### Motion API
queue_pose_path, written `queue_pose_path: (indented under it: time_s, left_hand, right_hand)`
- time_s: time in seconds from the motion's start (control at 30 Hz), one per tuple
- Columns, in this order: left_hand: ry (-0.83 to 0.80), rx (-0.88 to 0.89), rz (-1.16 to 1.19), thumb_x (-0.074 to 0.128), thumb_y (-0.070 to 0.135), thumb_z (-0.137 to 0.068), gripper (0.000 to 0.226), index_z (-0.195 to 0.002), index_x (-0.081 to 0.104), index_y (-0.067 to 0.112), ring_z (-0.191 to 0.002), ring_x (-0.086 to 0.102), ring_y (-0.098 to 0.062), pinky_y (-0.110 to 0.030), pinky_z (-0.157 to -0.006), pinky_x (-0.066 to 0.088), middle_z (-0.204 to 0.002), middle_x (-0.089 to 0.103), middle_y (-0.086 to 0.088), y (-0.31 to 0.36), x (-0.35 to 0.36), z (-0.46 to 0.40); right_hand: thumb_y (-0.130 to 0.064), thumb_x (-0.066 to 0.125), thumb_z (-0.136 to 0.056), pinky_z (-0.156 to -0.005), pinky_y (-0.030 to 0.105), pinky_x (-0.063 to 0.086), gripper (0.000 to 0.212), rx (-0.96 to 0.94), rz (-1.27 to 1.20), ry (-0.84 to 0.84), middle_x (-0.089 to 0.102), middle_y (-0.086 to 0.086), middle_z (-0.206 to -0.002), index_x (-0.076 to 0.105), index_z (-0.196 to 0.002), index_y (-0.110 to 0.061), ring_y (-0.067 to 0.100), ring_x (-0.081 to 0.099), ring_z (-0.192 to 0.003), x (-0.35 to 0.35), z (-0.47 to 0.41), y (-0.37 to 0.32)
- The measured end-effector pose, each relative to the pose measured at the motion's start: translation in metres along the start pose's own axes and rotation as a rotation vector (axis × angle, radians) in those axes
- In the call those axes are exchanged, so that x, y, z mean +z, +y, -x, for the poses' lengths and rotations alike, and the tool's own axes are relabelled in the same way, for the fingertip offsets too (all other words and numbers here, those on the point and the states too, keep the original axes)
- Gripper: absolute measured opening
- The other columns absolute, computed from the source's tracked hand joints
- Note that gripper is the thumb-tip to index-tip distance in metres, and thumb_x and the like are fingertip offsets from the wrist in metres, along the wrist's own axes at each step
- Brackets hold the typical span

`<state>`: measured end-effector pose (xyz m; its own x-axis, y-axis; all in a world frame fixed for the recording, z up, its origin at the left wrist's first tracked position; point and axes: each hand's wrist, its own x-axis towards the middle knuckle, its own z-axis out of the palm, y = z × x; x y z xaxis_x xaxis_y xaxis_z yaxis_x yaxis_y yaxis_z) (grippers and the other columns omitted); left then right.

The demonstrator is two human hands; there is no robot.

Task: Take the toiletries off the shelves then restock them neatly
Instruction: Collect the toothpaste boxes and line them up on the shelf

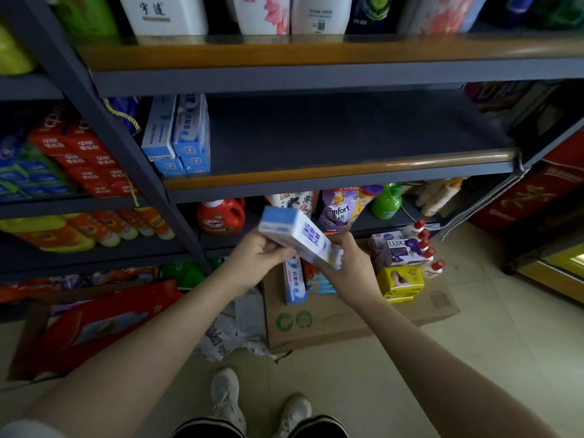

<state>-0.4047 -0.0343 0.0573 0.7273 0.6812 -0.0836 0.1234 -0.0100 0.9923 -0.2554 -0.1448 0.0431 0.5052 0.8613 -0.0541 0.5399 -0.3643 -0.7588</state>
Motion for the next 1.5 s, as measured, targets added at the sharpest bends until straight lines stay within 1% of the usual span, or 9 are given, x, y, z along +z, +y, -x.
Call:
queue_pose_path:
  time_s: [0.13,0.33,0.57,0.8,0.93,1.0,1.13,1.27,1.5]
  left_hand:
    - [0.041,-0.234,0.544,0.051,0.006,-0.086,0.023,-0.105,0.055,0.020,-0.092,0.067,-0.012,-0.027,-0.078,0.056,-0.105,0.065,-0.001,-0.011,-0.011,-0.006]
    - [0.010,-0.407,0.717,0.061,0.032,-0.079,0.037,-0.112,0.053,0.017,-0.098,0.065,-0.023,-0.035,-0.076,0.056,-0.110,0.066,-0.009,-0.034,-0.008,-0.008]
    - [0.113,-0.537,0.448,0.049,0.012,-0.095,0.014,-0.104,0.056,0.020,-0.077,0.069,-0.014,-0.026,-0.069,0.057,-0.093,0.069,-0.003,-0.069,-0.016,-0.014]
    - [0.091,-0.659,0.260,0.053,0.013,-0.093,0.017,-0.109,0.053,0.018,-0.086,0.061,-0.019,-0.028,-0.068,0.051,-0.098,0.062,-0.002,-0.121,-0.015,-0.031]
    - [0.032,-0.655,0.217,0.046,-0.003,-0.093,0.030,-0.111,0.051,0.021,-0.083,0.058,-0.006,-0.016,-0.060,0.053,-0.099,0.060,0.005,-0.157,-0.009,-0.043]
    - [-0.008,-0.633,0.115,0.041,-0.004,-0.094,0.034,-0.115,0.053,0.020,-0.089,0.058,-0.006,-0.014,-0.067,0.050,-0.108,0.060,0.002,-0.175,-0.011,-0.049]
    - [-0.022,-0.543,-0.083,0.041,0.003,-0.097,0.027,-0.115,0.054,0.018,-0.096,0.057,-0.008,-0.017,-0.079,0.044,-0.107,0.059,0.005,-0.192,-0.027,-0.057]
    - [-0.015,-0.467,-0.159,0.041,0.006,-0.097,0.025,-0.100,0.054,0.027,-0.085,0.059,-0.006,-0.026,-0.080,0.048,-0.098,0.060,0.009,-0.199,-0.054,-0.062]
    - [0.001,-0.365,-0.253,0.044,0.005,-0.095,0.032,-0.093,0.054,0.035,-0.085,0.061,-0.005,-0.020,-0.076,0.048,-0.098,0.060,0.013,-0.196,-0.086,-0.058]
  right_hand:
    - [-0.031,0.075,-0.075,-0.056,0.037,0.041,0.042,-0.117,0.101,-0.015,0.064,0.007,-0.088,0.038,-0.089,-0.017,0.029,0.060,-0.076,0.000,0.008,-0.014]
    - [-0.044,0.064,-0.083,-0.055,0.034,0.035,0.044,-0.123,0.355,-0.101,0.064,0.008,-0.091,0.043,-0.104,-0.012,0.033,0.060,-0.080,0.017,0.001,-0.032]
    - [-0.035,0.052,-0.094,-0.067,0.032,0.037,0.045,0.540,-0.498,-0.253,0.059,0.013,-0.080,0.058,-0.100,0.009,0.021,0.050,-0.072,0.060,-0.012,0.007]
    - [-0.021,0.049,-0.096,-0.065,0.034,0.047,0.011,0.675,-0.644,-0.200,0.063,0.011,-0.091,0.052,-0.102,-0.013,0.016,0.058,-0.074,0.128,-0.010,0.039]
    - [-0.023,0.072,-0.081,-0.082,0.043,0.055,0.043,0.698,-0.635,-0.174,0.063,0.012,-0.106,0.046,-0.113,-0.011,0.023,0.064,-0.092,0.159,-0.022,0.065]
    - [-0.027,0.080,-0.068,-0.082,0.047,0.054,0.060,0.694,-0.519,-0.132,0.063,0.010,-0.108,0.043,-0.113,-0.012,0.025,0.064,-0.094,0.174,-0.032,0.082]
    - [-0.020,0.065,-0.077,-0.080,0.048,0.051,0.048,0.628,-0.068,-0.077,0.055,0.011,-0.113,0.037,-0.115,-0.011,0.033,0.057,-0.100,0.191,-0.053,0.114]
    - [-0.023,0.059,-0.085,-0.090,0.048,0.046,0.049,0.577,0.161,-0.065,0.050,0.016,-0.123,0.034,-0.125,-0.009,0.034,0.046,-0.114,0.210,-0.067,0.131]
    - [-0.040,0.033,-0.099,-0.098,0.040,0.038,0.063,0.591,0.449,-0.082,0.034,0.011,-0.146,0.009,-0.147,-0.008,0.031,0.035,-0.132,0.232,-0.073,0.130]
